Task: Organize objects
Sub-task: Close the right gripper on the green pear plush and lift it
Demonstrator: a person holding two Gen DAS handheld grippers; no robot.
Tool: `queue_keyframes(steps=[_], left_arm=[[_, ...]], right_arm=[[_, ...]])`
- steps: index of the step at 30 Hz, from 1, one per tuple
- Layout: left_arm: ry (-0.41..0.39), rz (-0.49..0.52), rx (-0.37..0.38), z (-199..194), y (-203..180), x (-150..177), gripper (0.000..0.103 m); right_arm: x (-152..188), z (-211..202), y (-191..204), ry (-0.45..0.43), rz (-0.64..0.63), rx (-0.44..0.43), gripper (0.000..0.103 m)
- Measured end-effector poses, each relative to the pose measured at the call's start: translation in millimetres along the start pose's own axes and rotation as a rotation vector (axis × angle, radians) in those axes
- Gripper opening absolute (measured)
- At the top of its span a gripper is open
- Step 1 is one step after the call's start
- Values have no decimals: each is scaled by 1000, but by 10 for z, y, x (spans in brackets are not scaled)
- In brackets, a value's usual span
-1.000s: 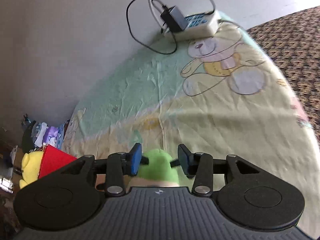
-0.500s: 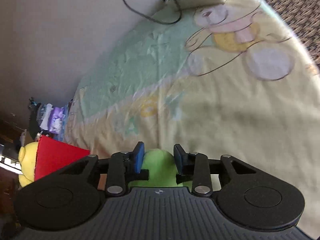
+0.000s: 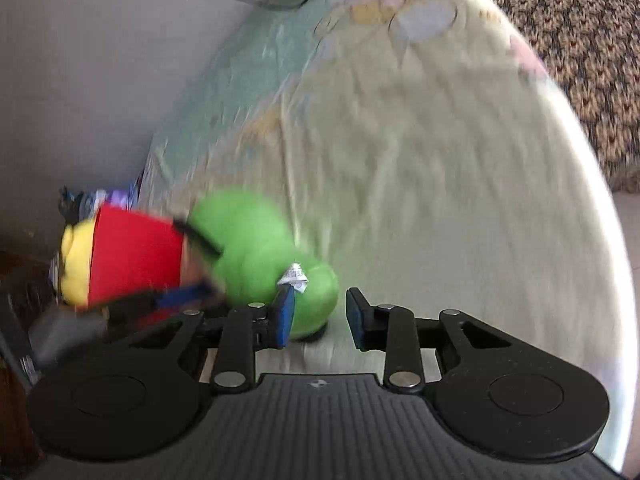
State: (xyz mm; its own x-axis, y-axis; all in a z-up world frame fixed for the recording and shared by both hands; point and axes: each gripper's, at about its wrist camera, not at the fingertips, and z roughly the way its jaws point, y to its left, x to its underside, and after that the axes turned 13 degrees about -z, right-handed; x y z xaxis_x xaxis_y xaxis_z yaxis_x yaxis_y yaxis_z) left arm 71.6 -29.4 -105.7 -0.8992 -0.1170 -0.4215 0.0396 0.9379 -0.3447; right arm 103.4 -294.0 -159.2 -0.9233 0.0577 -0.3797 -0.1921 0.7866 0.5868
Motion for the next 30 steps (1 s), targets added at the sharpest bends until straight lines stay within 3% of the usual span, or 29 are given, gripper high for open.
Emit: queue_keyframes(steps=[3,7,9,11,14,20,21,26,30], left_arm=[[-19,3,-1,-130,62,63,53],[-8,-10,26,-262,165,124,59],[-1,-7,35,-247,159,179,63],[13,-21,56,-207,145,205,63],[29,-53,107,-147,86,199,68],[24,-86,94,-8,-74,144,75],[21,-91,89,14,-92,134,76],[7,-101,48,79,-125,65,85],[-1,-99,29,118,-181,5,87]], right_arm=[[176,-6,147,-6,-22,-16,32],[170,-138,316,-115,-129,94,33],[127,-194,393,-177,-202,151,41],[71,-225,480,-214,-283,154,49],[-79,-141,561,-202,-363,137,51],[-313,191,470,-92,-416,94,58],[-349,239,457,-83,-419,90,63],[-387,316,382,-50,-367,6,67],[-352,311,246,-47,-265,-69,62]])
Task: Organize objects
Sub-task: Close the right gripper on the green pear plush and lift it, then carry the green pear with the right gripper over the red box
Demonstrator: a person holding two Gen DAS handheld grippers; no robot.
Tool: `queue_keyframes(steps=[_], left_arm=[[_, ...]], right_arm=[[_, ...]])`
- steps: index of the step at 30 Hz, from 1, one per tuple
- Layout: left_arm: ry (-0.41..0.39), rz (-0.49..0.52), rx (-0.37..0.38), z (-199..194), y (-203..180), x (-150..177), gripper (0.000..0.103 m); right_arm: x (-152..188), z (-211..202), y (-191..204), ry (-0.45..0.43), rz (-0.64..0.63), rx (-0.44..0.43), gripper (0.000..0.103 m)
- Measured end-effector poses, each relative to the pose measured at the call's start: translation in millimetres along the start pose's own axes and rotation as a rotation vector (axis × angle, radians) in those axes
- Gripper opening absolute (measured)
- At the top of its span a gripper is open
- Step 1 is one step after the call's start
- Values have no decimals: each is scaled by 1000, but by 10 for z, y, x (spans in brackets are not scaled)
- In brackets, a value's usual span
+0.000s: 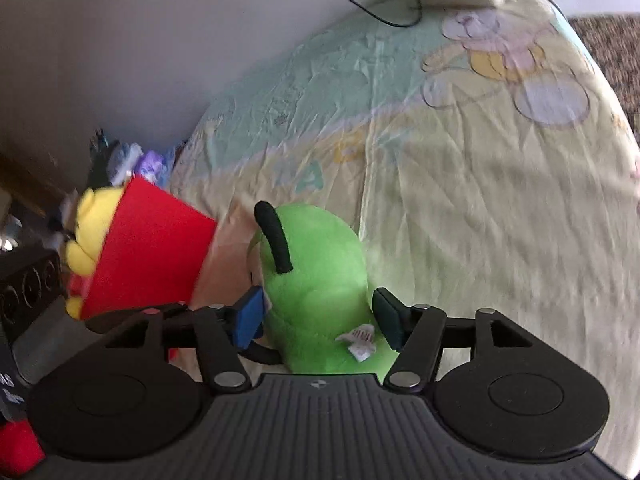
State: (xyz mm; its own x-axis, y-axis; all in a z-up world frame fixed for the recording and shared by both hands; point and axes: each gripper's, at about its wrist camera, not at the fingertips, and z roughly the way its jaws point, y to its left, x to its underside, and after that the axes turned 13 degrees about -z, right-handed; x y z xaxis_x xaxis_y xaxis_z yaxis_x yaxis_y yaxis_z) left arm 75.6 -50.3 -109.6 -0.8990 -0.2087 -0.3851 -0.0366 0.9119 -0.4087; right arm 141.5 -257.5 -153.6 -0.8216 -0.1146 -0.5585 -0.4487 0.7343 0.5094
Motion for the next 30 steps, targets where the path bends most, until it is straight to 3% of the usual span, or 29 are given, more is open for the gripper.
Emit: queue_keyframes(steps=[7,13,23,30], left_arm=[[11,10,-9,77,-86,-77,88],[7,53,-23,41,-197,-103,87],[-43,150,-12,-342,-378,-8,83],[-83,212,-48,-728,-445,106,82]], right_arm=[[137,-53,-182,-58,176,-70,57],[217,-125,-167,-101,235,-83,54],[429,-359,-9,-217,355,-160,53],[524,-436,268,-291,404,-220,53]])
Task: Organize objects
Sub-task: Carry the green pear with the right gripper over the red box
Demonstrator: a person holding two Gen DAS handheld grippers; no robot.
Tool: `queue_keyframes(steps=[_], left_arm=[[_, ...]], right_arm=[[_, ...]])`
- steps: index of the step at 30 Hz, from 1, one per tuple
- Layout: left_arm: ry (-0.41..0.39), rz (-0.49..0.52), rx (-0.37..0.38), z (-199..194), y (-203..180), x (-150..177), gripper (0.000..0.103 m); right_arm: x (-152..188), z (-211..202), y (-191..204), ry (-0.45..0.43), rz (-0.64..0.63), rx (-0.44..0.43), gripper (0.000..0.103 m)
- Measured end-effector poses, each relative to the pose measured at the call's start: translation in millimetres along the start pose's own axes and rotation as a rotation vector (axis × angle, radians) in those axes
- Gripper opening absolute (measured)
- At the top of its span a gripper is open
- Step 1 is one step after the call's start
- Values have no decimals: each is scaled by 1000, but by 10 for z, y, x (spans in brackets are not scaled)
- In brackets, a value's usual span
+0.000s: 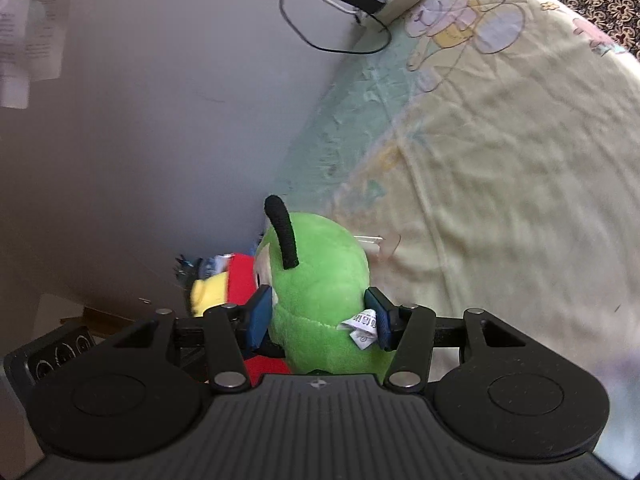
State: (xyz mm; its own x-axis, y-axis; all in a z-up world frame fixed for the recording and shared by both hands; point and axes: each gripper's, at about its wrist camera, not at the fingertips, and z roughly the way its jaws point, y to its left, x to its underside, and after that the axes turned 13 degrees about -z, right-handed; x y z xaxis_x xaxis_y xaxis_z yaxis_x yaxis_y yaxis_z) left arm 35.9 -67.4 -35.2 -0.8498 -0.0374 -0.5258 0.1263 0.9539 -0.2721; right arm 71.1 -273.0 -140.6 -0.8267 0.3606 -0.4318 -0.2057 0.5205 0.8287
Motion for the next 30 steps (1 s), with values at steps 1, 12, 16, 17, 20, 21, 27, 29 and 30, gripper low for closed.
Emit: queue_keyframes(steps=[1,12,16,17,20,21,27,29,30], left_arm=[[-6,3,-4,-60,4,12,82],[-161,-2,-25,-962,390,155,82],[-205,-12,-24,-1280,673,166,82],[-215,-15,-24,-1361,747,173,82],[-249,-18,-29,-1594,968,184,82],[-261,-22,-28,-1663,1055,179,82],[-307,-37,-19,-1983,1542,155,82],[-322,-39,-23,-2080,1695,162,82],[-329,-43,-24,-2125,1781,162,82]], right_arm=[[18,0,52,-6,-1,-8,53],[174,301,887,-43,-87,-109,53],[289,520,1254,-59,-129,-121,53],[315,577,1322,-60,-136,-125,53],[388,773,1559,-56,-165,-141,53],[408,825,1627,-56,-176,-142,52],[511,1216,1965,-60,-208,-147,52],[539,1369,2063,-59,-214,-154,52],[550,1416,2113,-58,-217,-159,52]])
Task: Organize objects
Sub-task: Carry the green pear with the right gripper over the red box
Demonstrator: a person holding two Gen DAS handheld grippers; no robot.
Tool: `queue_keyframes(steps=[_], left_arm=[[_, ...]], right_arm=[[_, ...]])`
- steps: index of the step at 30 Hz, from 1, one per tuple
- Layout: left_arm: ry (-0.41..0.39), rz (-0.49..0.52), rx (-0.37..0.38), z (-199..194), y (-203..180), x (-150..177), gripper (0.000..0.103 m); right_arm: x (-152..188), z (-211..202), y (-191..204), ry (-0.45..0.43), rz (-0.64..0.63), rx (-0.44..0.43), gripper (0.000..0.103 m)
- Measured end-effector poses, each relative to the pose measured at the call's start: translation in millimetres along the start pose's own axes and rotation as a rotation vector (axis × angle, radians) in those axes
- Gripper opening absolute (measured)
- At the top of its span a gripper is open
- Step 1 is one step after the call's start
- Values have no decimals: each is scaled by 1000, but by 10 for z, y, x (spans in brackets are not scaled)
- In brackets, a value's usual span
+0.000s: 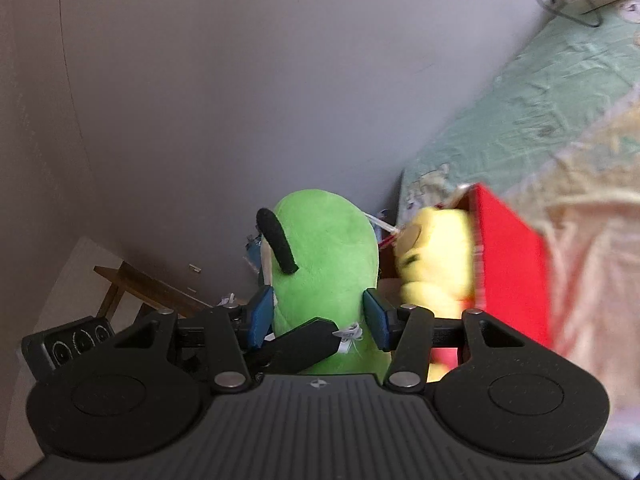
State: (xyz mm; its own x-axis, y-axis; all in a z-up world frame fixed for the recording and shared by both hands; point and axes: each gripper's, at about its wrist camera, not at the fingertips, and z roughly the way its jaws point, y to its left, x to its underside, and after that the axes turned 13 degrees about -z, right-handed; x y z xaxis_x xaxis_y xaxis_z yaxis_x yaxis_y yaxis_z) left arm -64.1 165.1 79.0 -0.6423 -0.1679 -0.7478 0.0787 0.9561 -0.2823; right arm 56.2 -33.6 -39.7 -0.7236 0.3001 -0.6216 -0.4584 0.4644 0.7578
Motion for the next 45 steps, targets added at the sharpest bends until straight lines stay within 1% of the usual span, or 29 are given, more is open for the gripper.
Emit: queue_keyframes(steps=[5,9,13,16,18,21,24,30,35,36,37,38,40,41,43,45], left_arm=[[-25,-17,-16,-172,427,-107,82],[-29,-26,-32,-238,784,-133,82],[-9,-38,-52,-225,1079,-116,82],[19,-51,-62,-156,1264,-96,82],[33,-53,-51,-93,1339,-56,82],[46,-59,-12,-11,1403,15,82],[79,-59,21,101,1435,78,82],[129,-2,54,325,1344,168,82],[151,27,57,455,1317,189,85],[150,34,55,450,1320,193,85],[145,41,48,433,1324,200,81],[142,48,38,421,1331,203,81],[137,51,31,375,1371,207,82],[136,42,35,352,1403,208,82],[142,21,44,326,1454,205,82],[146,4,49,316,1485,205,82]], right_arm=[[68,404,183,3,-19,-17,52],[145,671,293,14,-44,-13,52],[280,921,289,34,-38,-4,52],[359,993,318,36,-61,26,52],[370,997,325,34,-80,52,52],[422,950,303,28,-106,93,52],[482,928,302,17,-112,132,52],[548,788,229,3,-123,209,52],[535,746,274,7,-178,268,55],[524,723,303,3,-197,281,58],[513,693,323,-5,-215,295,60],[516,710,340,-13,-226,311,63],[499,628,331,-35,-219,330,62],[504,618,286,-41,-208,329,58],[486,589,242,-39,-191,341,49],[481,595,225,-42,-182,355,36]])
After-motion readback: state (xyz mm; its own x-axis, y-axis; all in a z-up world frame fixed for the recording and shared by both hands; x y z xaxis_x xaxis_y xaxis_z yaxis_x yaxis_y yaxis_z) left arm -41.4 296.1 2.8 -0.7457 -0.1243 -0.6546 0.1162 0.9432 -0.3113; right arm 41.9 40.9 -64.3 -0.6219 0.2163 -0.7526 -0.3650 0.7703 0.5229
